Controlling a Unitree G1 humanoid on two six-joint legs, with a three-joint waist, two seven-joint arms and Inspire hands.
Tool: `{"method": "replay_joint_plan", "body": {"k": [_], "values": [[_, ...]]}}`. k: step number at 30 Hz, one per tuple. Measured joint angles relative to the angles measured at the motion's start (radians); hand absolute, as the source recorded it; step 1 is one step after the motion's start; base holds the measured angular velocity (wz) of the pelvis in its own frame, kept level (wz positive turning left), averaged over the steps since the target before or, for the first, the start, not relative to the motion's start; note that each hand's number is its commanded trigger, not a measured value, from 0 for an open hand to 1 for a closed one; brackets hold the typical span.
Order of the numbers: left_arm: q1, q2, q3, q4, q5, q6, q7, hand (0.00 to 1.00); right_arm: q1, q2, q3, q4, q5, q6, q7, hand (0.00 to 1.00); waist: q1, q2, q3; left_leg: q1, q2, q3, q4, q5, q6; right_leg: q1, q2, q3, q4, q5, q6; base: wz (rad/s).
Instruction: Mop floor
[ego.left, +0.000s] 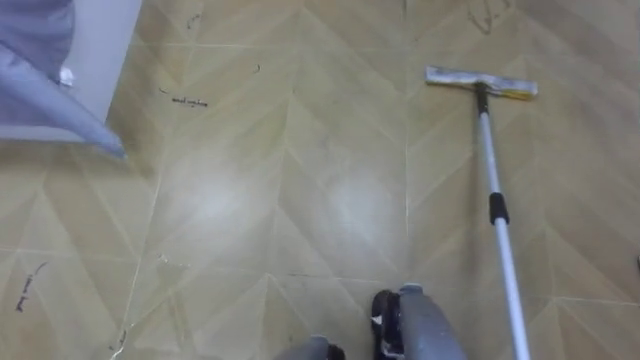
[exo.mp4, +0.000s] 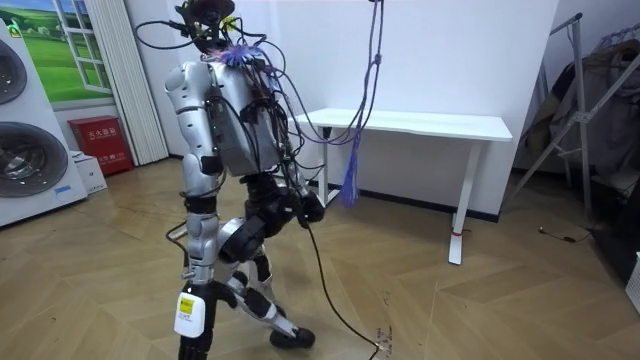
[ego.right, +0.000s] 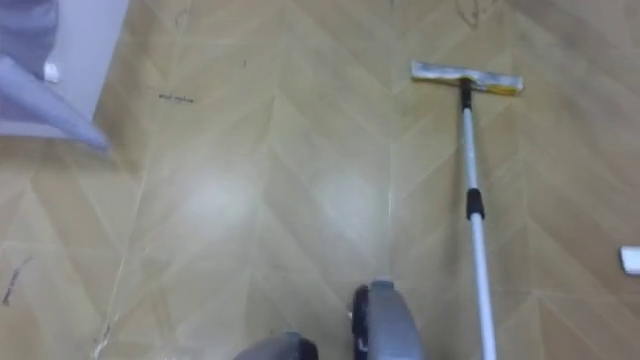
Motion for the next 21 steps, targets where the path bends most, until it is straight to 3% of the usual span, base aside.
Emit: {"method": "replay_joint_plan", "body": {"k": [1,2,3,4,5,6,7,8,9,10,11,12,13,15,16,17,19,21], "values": [[0.000,-0.001,-0.011,-0.002,-0.007,-0.001,0.007,0.00,-0.030,-0.009,0.000,-0.006,0.000,0.005,-0.002,1.00,0.011,-0.008,0.0037,-0.035,0.004,0.004,0.066,0.099,0.019,0.006,0.002,0.012,0.018,-0.014,-0.004,-0.33],[0.001,-0.006,-0.021,-0.012,-0.023,-0.006,0.014,0.00,-0.104,-0.025,0.001,-0.012,0.005,0.007,-0.001,1.00,0.037,-0.036,0.0073,-0.128,0.003,0.008,0.165,0.306,0.015,0.010,0.005,0.043,0.038,-0.033,-0.013,-0.48],[-0.001,-0.006,-0.035,-0.026,-0.047,-0.011,0.016,0.00,-0.173,-0.042,0.002,-0.024,0.030,0.004,0.005,1.00,0.061,-0.044,0.0074,-0.231,0.026,-0.014,0.223,0.318,0.019,0.012,0.007,0.047,0.046,-0.050,-0.021,-0.50],[-0.007,-0.005,-0.036,-0.032,-0.048,-0.014,0.017,0.00,-0.201,-0.047,0.006,-0.032,0.039,0.003,0.006,1.00,0.075,-0.049,0.0105,-0.279,0.050,-0.022,0.226,0.294,0.026,0.014,0.013,0.051,0.050,-0.060,-0.021,-0.38],[-0.013,0.000,-0.036,-0.050,-0.049,-0.019,0.016,0.00,-0.246,-0.052,0.012,-0.047,0.065,-0.006,0.012,1.00,0.094,-0.063,0.0165,-0.345,0.088,-0.044,0.153,0.236,0.027,0.026,0.020,0.064,0.053,-0.084,-0.014,-0.15],[-0.006,0.003,-0.037,-0.060,-0.049,-0.030,0.013,0.00,-0.283,-0.050,0.012,-0.049,0.104,-0.016,0.022,1.00,0.099,-0.071,0.0183,-0.359,0.099,-0.071,-0.031,0.196,0.013,0.055,0.022,0.070,0.043,-0.106,0.001,0.00],[-0.004,0.003,-0.037,-0.062,-0.045,-0.034,0.007,0.00,-0.290,-0.049,0.013,-0.050,0.118,-0.020,0.028,1.00,0.100,-0.070,0.0168,-0.346,0.102,-0.090,-0.146,0.192,0.013,0.077,0.023,0.070,0.033,-0.119,0.010,0.18],[-0.004,0.005,-0.038,-0.065,-0.042,-0.039,-0.006,0.00,-0.287,-0.046,0.013,-0.051,0.146,-0.023,0.035,1.00,0.100,-0.065,0.0139,-0.305,0.103,-0.128,-0.371,0.195,0.010,0.124,0.023,0.068,0.017,-0.151,0.030,0.21],[0.003,0.010,-0.036,-0.059,-0.040,-0.040,-0.024,0.00,-0.265,-0.043,0.024,-0.051,0.170,-0.026,0.044,1.00,0.094,-0.068,0.0104,-0.275,0.106,-0.134,-0.430,0.221,0.040,0.166,0.002,0.062,0.012,-0.188,0.044,0.27],[0.003,0.011,-0.035,-0.056,-0.040,-0.035,-0.031,0.00,-0.243,-0.045,0.023,-0.051,0.184,-0.028,0.049,1.00,0.091,-0.073,0.0045,-0.266,0.091,-0.127,-0.424,0.200,0.072,0.183,-0.014,0.061,0.009,-0.202,0.059,0.38],[-0.009,0.008,-0.035,-0.057,-0.040,-0.030,-0.040,0.00,-0.195,-0.055,0.023,-0.046,0.202,-0.030,0.055,1.00,0.087,-0.068,0.0045,-0.247,0.068,-0.118,-0.402,0.154,0.102,0.216,-0.035,0.063,0.007,-0.216,0.074,0.46],[-0.023,0.004,-0.023,-0.059,-0.035,-0.029,-0.043,0.00,-0.141,-0.063,0.023,-0.030,0.207,-0.037,0.060,1.00,0.084,-0.061,0.0038,-0.220,0.044,-0.109,-0.381,0.111,0.125,0.219,-0.056,0.072,0.070,-0.192,0.109,0.41],[-0.026,0.003,-0.016,-0.062,-0.030,-0.030,-0.043,0.00,-0.112,-0.069,0.025,-0.019,0.209,-0.039,0.061,1.00,0.080,-0.054,0.0033,-0.204,0.029,-0.106,-0.369,0.089,0.138,0.216,-0.064,0.080,0.112,-0.166,0.122,0.37],[-0.029,-0.005,0.004,-0.099,-0.009,-0.045,-0.033,0.00,0.025,-0.087,0.045,-0.009,0.199,-0.041,0.030,1.00,0.062,-0.004,-0.0218,-0.155,-0.009,-0.112,-0.339,0.008,0.172,0.168,-0.062,0.123,0.279,-0.001,0.145,0.30],[-0.029,-0.006,0.003,-0.110,-0.006,-0.053,-0.025,0.00,0.052,-0.085,0.051,-0.009,0.198,-0.041,0.013,1.00,0.054,0.008,-0.0257,-0.148,-0.018,-0.119,-0.340,-0.004,0.177,0.146,-0.059,0.126,0.307,0.014,0.146,0.19],[-0.033,-0.007,0.004,-0.124,-0.006,-0.073,-0.010,0.00,0.086,-0.072,0.049,-0.010,0.193,-0.041,-0.018,1.00,0.034,0.034,-0.0246,-0.132,-0.034,-0.137,-0.344,-0.018,0.182,0.095,-0.058,0.125,0.333,0.013,0.145,0.15],[-0.037,-0.006,0.001,-0.126,-0.004,-0.080,0.007,0.00,0.124,-0.031,0.041,-0.011,0.189,-0.047,-0.049,1.00,0.005,0.042,-0.0231,-0.097,-0.057,-0.152,-0.373,-0.022,0.185,0.015,-0.053,0.126,0.281,0.008,0.145,-0.05],[-0.019,-0.011,-0.008,-0.122,-0.006,-0.078,0.009,0.00,0.149,0.017,0.038,-0.011,0.188,-0.048,-0.065,1.00,-0.002,0.037,-0.0182,-0.018,-0.067,-0.173,-0.432,-0.043,0.176,-0.030,-0.038,0.119,0.059,0.010,0.140,-0.46]]}}
